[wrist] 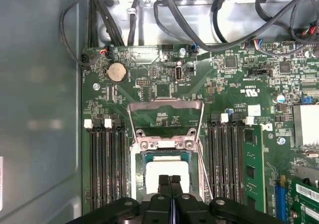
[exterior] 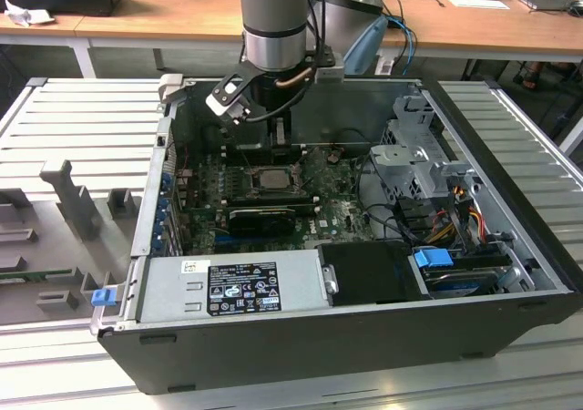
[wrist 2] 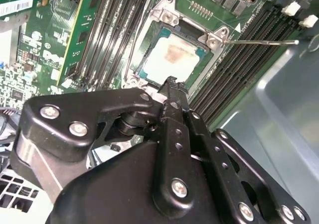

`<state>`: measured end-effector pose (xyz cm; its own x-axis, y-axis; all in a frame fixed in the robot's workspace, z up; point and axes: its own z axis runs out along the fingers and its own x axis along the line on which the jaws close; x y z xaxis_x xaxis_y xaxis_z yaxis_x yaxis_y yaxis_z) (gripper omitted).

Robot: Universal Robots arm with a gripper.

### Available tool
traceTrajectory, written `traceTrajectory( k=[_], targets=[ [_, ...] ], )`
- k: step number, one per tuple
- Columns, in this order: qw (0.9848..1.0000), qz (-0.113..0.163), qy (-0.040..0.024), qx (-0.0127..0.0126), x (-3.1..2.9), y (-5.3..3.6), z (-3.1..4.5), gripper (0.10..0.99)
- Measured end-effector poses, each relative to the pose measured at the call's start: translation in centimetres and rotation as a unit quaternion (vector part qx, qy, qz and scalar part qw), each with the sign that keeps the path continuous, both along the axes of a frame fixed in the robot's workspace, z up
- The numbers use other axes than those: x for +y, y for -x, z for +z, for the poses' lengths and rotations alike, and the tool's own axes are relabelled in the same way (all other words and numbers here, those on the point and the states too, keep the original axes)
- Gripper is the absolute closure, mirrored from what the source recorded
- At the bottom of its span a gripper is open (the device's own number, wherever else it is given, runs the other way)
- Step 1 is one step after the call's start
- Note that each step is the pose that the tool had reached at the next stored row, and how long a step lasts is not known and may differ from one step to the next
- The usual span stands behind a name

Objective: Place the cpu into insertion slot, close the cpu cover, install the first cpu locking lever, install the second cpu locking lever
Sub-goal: 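Close the cpu cover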

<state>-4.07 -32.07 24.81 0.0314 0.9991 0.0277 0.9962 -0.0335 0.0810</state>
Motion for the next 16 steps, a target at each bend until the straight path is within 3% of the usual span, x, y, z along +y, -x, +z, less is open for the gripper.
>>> traceTrajectory(
  k=[12, 16],
  targets=[
    [1.0, 0.0, -0.0001, 0.0, 0.01, -0.13, 2.29, 0.98],
    [1.0, 0.0, -0.0001, 0.0001, 0.01, -0.84, 2.35, 0.98]
  ],
)
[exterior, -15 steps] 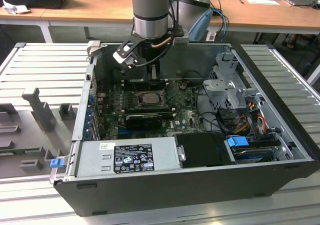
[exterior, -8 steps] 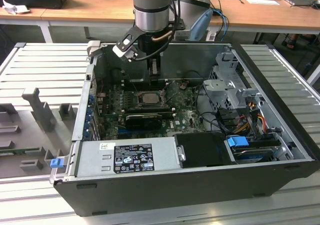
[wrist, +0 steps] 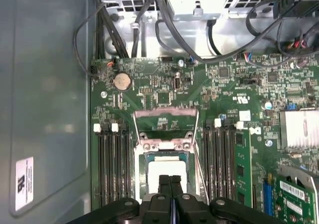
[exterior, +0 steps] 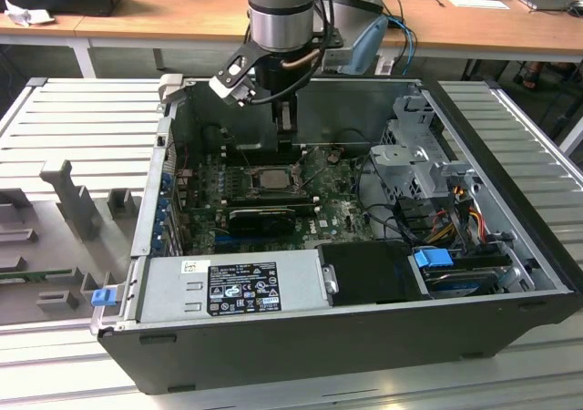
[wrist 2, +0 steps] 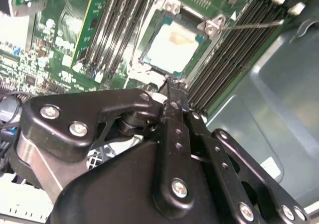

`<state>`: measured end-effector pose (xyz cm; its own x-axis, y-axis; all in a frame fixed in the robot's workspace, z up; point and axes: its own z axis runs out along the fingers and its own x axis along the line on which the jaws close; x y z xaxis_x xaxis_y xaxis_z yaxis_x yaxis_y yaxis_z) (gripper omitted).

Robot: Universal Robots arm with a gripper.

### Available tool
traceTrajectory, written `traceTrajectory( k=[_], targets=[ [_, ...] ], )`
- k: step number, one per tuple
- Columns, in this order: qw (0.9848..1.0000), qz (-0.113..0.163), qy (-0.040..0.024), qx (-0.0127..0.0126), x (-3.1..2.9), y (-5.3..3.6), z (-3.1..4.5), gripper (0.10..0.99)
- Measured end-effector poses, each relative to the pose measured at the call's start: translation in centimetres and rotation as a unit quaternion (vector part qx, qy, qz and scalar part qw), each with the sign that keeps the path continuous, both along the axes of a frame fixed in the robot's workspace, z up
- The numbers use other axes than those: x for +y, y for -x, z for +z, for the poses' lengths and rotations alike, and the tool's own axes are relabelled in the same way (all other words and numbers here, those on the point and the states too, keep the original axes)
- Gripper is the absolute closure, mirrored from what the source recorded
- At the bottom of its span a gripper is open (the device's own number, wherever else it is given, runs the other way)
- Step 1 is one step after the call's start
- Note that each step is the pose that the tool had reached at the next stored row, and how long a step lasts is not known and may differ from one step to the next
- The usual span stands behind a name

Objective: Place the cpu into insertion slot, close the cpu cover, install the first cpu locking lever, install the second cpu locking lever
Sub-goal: 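Close the cpu cover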

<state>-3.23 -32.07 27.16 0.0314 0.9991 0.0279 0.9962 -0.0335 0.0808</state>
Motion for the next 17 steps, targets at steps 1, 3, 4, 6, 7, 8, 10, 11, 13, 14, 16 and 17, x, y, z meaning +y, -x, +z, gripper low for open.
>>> traceTrajectory(
  k=[1, 3, 4, 6, 7, 8, 10, 11, 13, 14, 16, 17],
  targets=[
    [1.0, 0.0, 0.0, 0.0002, 0.0, -0.35, 0.0, 0.98],
    [1.0, 0.0, 0.0, 0.0007, -0.01, -1.0, 0.0, 0.98],
    [1.0, 0.0, 0.0, 0.0009, -0.01, -1.32, -0.01, 0.98],
    [1.0, 0.0, 0.0, 0.0016, -0.01, -1.77, -0.02, 0.98],
    [1.0, 0.0, 0.0, 0.0017, -0.01, -1.79, -0.01, 0.98],
    [1.0, 0.0, 0.0001, 0.0017, -0.01, -1.79, 0.03, 0.98],
    [1.0, 0.0, 0.0, 0.0016, -0.01, -1.8, 0.21, 0.98],
    [1.0, 0.0, 0.0, 0.0016, -0.01, -1.82, 0.25, 0.98],
    [1.0, 0.0, -0.0002, 0.0016, -0.01, -1.98, 0.25, 0.98],
    [1.0, 0.0, 0.0, 0.0023, -0.01, -2.43, 0.26, 0.98],
    [1.0, 0.0, 0.0002, 0.0029, -0.01, -2.52, 0.34, 0.98],
    [1.0, 0.0, 0.0, 0.003, -0.01, -2.54, 0.44, 0.98]
  ],
)
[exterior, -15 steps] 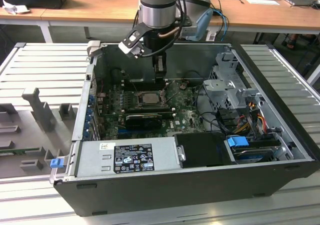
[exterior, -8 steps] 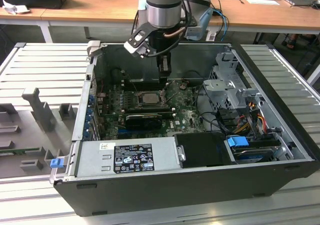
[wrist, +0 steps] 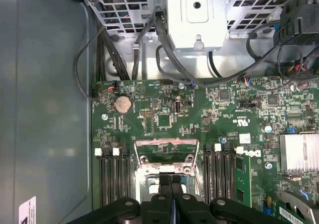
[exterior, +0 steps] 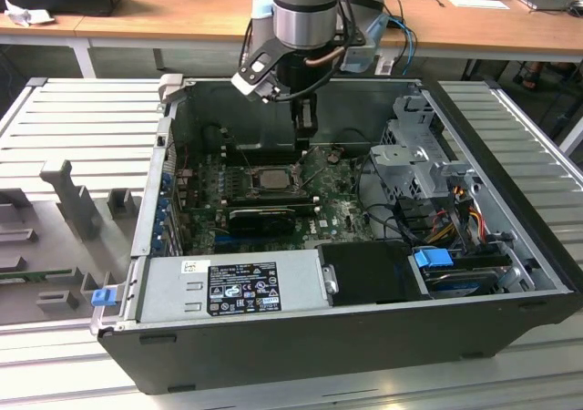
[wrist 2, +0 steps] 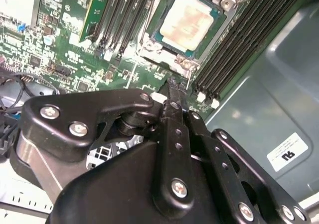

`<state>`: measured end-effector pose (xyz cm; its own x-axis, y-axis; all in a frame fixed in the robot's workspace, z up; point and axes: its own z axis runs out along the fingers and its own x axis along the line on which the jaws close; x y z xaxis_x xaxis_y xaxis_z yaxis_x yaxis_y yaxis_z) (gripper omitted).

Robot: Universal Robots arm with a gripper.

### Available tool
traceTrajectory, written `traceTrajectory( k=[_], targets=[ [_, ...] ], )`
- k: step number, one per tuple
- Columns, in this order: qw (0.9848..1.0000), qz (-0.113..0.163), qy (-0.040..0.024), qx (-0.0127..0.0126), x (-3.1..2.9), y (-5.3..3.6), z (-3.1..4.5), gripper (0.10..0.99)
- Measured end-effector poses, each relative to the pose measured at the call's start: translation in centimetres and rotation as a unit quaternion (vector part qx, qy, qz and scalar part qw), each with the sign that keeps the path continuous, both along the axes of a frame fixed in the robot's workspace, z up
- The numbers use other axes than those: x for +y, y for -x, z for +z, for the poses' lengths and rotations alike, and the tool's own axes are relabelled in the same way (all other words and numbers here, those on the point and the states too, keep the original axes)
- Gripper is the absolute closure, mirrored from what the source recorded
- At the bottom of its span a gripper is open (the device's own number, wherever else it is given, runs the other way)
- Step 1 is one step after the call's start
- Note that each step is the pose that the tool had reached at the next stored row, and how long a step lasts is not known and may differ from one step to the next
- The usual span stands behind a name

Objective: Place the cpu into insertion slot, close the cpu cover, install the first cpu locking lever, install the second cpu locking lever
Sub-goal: 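Close the cpu cover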

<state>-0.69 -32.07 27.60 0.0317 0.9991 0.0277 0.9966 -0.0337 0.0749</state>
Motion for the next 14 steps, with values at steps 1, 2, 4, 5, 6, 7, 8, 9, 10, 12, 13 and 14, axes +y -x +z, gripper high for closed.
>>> traceTrajectory(
  k=[1, 2, 4, 5, 6, 7, 8, 9, 10, 12, 13, 14],
  targets=[
    [1.0, 0.0, -0.0001, 0.0, 0.0, -0.06, 0.06, 0.98],
    [1.0, 0.0, -0.0002, 0.0002, 0.0, -0.21, 0.07, 0.98],
    [1.0, 0.0, 0.0, 0.0036, 0.0, -0.76, 0.09, 0.98],
    [1.0, 0.0, 0.0, 0.0051, 0.0, -1.04, 0.1, 0.98],
    [1.0, 0.0, 0.0, 0.009, 0.0, -1.83, 0.1, 0.98],
    [0.9999, 0.0, 0.0, 0.0106, 0.0, -2.31, 0.1, 0.98],
    [0.9999, 0.0, -0.0001, 0.0115, 0.0, -2.69, 0.09, 0.98],
    [0.9999, 0.001, -0.0001, 0.0119, 0.0, -3.09, 0.07, 0.98],
    [0.9999, 0.007, -0.0001, 0.0122, 0.01, -3.53, -0.01, 0.98],
    [0.9998, 0.016, 0.0002, 0.0126, 0.0, -4.07, -0.35, 0.98],
    [0.9998, 0.018, 0.0003, 0.0128, 0.0, -4.32, -0.52, 0.98],
    [0.9997, 0.018, 0.0003, 0.013, 0.0, -4.66, -0.64, 0.98]
  ],
)
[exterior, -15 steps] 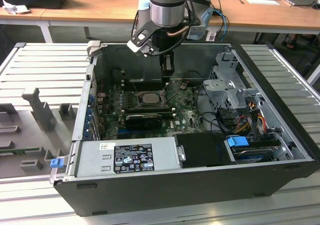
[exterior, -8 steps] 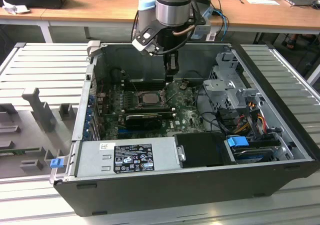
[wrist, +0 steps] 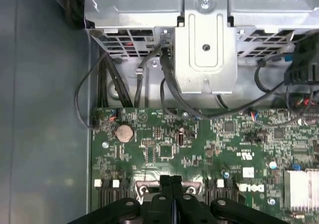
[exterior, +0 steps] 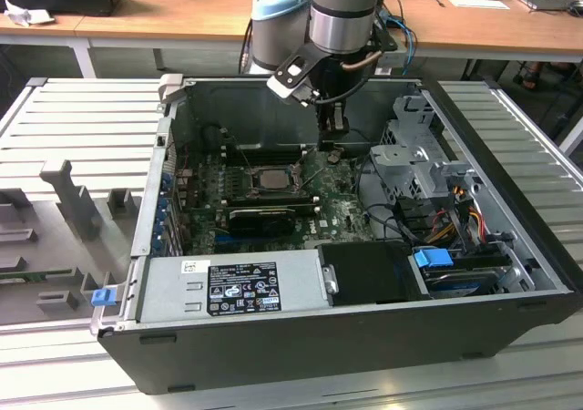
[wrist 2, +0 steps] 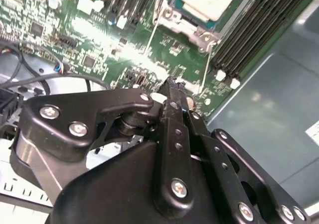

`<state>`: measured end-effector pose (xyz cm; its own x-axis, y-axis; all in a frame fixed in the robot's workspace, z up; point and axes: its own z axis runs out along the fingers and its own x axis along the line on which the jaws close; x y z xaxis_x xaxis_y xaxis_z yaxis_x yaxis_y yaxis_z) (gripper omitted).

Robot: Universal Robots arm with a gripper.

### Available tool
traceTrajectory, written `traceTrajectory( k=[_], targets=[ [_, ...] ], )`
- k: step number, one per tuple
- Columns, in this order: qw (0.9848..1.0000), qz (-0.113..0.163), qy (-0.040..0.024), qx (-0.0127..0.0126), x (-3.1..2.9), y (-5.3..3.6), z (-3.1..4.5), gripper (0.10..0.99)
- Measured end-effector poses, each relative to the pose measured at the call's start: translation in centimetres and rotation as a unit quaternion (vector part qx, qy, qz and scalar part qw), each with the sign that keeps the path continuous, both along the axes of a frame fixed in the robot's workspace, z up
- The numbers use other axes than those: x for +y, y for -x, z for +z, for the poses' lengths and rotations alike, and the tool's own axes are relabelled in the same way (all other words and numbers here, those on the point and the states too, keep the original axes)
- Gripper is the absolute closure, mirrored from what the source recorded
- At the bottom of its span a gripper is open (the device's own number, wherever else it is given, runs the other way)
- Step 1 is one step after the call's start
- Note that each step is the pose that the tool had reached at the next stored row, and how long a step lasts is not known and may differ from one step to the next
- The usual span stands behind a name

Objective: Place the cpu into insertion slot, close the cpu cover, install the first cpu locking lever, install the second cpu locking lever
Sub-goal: 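Close the cpu cover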

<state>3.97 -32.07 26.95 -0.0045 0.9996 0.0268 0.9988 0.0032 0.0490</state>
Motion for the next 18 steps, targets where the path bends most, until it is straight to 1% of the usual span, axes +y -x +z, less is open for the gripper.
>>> traceTrajectory(
  k=[3, 6, 7, 9, 11, 13, 14, 15, 17, 18],
  targets=[
    [1.0, 0.002, 0.0, 0.0002, 0.0, -0.83, -0.4, 0.98],
    [1.0, 0.002, 0.0, 0.0002, 0.0, -1.27, -0.77, 0.98],
    [1.0, 0.003, 0.0, 0.0002, 0.0, -1.32, -0.9, 0.98],
    [1.0, 0.005, 0.0001, 0.0003, 0.0, -1.46, -1.52, 0.98],
    [1.0, 0.006, 0.0, 0.0007, -0.01, -1.48, -1.82, 0.98],
    [1.0, 0.008, 0.0001, 0.003, -0.01, -1.49, -1.82, 0.98],
    [0.9999, 0.009, -0.0003, 0.0066, -0.01, -1.47, -1.83, 0.98],
    [0.9999, 0.009, -0.0004, 0.0084, -0.02, -1.41, -1.83, 0.98],
    [0.9999, 0.009, -0.0004, 0.0085, -0.03, -0.74, -1.84, 0.98],
    [0.9999, 0.009, -0.0003, 0.0085, -0.03, -0.56, -1.83, 0.98]
  ],
)
